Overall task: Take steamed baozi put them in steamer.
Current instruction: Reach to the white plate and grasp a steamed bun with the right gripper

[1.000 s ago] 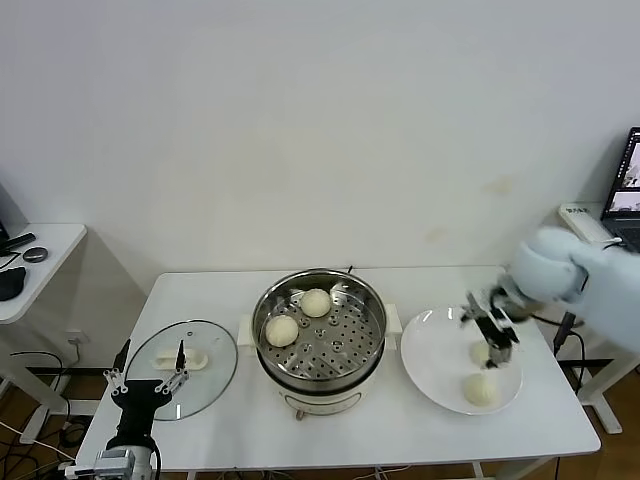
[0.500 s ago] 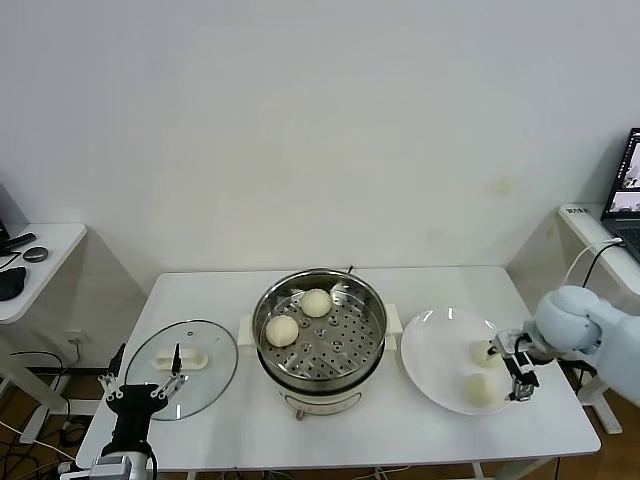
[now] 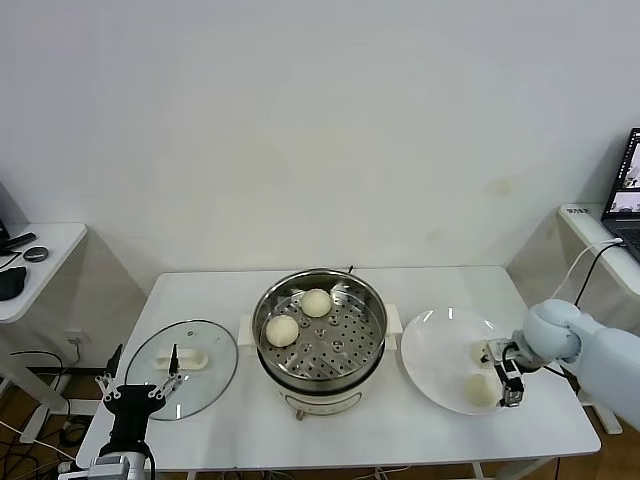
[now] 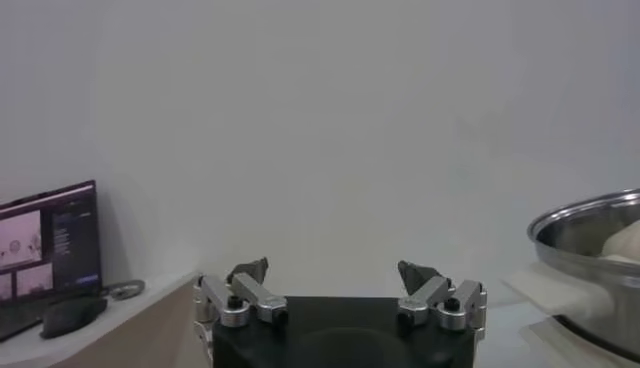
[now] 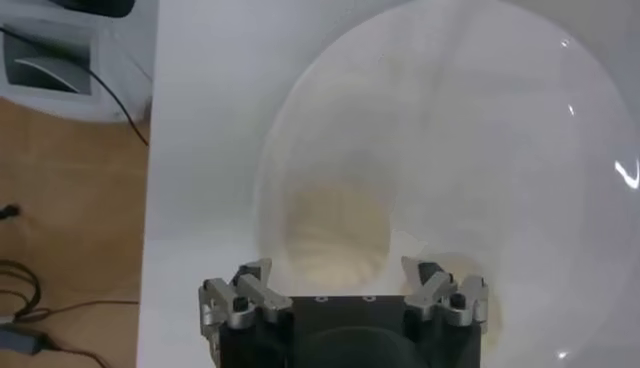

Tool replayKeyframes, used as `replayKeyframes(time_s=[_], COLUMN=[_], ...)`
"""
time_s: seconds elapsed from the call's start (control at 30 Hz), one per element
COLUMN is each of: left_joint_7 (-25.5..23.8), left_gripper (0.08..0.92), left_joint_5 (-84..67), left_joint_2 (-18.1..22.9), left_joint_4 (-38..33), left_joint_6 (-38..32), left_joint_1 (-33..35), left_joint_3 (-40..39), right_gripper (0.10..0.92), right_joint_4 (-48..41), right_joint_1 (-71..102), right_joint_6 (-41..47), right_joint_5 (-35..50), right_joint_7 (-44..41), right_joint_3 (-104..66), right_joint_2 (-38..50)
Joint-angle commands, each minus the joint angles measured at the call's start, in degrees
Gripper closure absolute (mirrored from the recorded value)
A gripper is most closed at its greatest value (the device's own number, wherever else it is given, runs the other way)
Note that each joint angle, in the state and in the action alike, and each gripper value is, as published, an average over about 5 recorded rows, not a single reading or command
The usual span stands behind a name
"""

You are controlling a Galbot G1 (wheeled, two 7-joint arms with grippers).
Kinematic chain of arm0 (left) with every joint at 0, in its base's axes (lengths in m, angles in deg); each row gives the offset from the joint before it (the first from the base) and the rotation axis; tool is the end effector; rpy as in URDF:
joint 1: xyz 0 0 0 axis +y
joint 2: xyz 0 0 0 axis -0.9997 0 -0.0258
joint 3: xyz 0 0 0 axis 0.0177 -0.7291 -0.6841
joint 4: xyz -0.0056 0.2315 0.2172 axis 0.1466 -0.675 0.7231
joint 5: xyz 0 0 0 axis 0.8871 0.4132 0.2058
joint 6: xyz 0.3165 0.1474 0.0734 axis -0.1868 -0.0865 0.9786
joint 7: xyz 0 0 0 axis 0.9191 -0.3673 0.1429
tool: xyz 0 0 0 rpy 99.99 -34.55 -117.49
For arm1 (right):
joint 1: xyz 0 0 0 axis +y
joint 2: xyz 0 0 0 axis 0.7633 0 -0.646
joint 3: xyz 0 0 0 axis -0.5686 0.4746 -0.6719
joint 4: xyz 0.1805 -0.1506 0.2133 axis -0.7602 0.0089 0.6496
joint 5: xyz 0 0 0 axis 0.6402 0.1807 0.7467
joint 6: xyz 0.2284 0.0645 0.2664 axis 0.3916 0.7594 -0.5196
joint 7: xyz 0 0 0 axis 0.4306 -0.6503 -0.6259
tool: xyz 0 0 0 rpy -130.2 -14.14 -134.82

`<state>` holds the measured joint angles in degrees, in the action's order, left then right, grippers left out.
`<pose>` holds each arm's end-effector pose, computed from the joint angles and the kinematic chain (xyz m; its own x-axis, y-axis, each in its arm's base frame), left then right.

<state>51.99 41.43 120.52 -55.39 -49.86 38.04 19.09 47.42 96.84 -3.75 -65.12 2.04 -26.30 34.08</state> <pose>0.1707 0.0804 -0.2805 -0.9882 -0.1450 -0.0496 -0.1528 0.9555 0.2524 0.4144 -0.1539 -0.2187 -0.1131 -0.0261 0.9932 -0.9865 -0.1162 -0.1154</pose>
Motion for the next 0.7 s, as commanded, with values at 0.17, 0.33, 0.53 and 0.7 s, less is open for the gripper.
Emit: replayKeyframes(time_s=[0.17,0.33,0.53,0.7], left_joint_7=[0.0,0.1,0.0,0.0], left_gripper=[0.177,0.177,0.177,0.177], left_joint_5=[-0.1,-0.1,-0.2,-0.4], left_joint_2=[-0.2,-0.1,0.0,-0.3], left_joint_4=[-0.1,-0.3,-0.7,-1.1], left_joint_6=[0.0,-0.1,0.0,0.0], left_joint_1=[0.1,0.1,0.2,0.2], left_joint_3=[0.3,0.3,0.3,0.5], right_gripper=[0.224,0.317,0.459,0.543], right_joint_4=[-2.7,-2.9,-2.5,-0.7], right_joint_1=[2.1,1.5,-0.5,-8.4], right_joint_6=[1.4,2.0,2.0,1.8], right_joint_5=[-0.1,0.0,0.8,4.9], right_joint_7=[-0.1,-0.5,-1.1,-2.2], right_joint_3=[-1.3,-1.1,-0.3,3.1], right_joint_2=[-3.4,-3.8,-2.8,-0.4])
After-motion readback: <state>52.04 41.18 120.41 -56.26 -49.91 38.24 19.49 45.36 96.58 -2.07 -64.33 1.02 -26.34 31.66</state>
